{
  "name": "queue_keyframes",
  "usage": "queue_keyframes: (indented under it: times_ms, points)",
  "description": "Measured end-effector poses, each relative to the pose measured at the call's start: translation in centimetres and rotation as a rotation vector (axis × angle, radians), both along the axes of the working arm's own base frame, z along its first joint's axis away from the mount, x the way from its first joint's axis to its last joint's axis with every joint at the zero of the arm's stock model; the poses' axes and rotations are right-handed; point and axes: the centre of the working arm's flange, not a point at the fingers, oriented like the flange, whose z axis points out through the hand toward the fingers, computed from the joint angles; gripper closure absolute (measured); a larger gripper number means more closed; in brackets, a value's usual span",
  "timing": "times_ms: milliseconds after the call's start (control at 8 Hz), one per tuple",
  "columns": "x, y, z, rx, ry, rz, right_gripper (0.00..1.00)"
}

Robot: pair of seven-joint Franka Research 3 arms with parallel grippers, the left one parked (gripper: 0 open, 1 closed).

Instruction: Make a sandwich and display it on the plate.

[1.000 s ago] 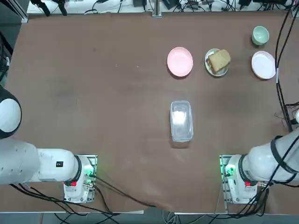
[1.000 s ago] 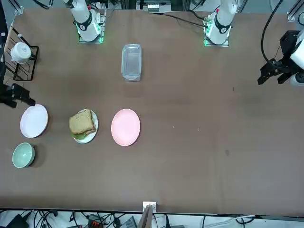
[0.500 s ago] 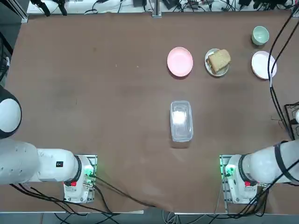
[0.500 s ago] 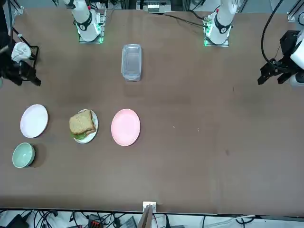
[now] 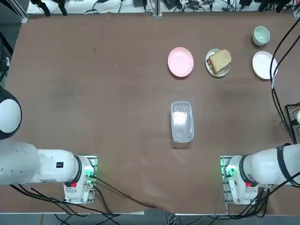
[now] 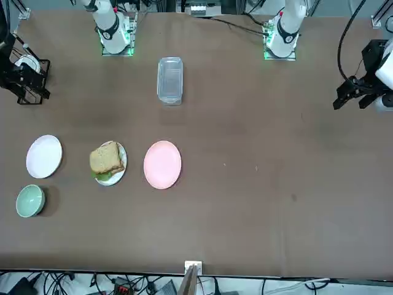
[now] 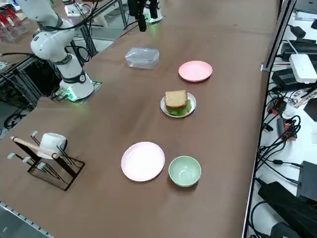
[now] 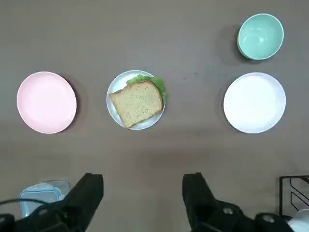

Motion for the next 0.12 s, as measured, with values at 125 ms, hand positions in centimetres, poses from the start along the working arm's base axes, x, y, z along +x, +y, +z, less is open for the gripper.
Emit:
queue_keyframes:
  times_ms: [125]
  points:
    - [0.03,0.0,-0.02,0.0,0.0,0.0,0.0]
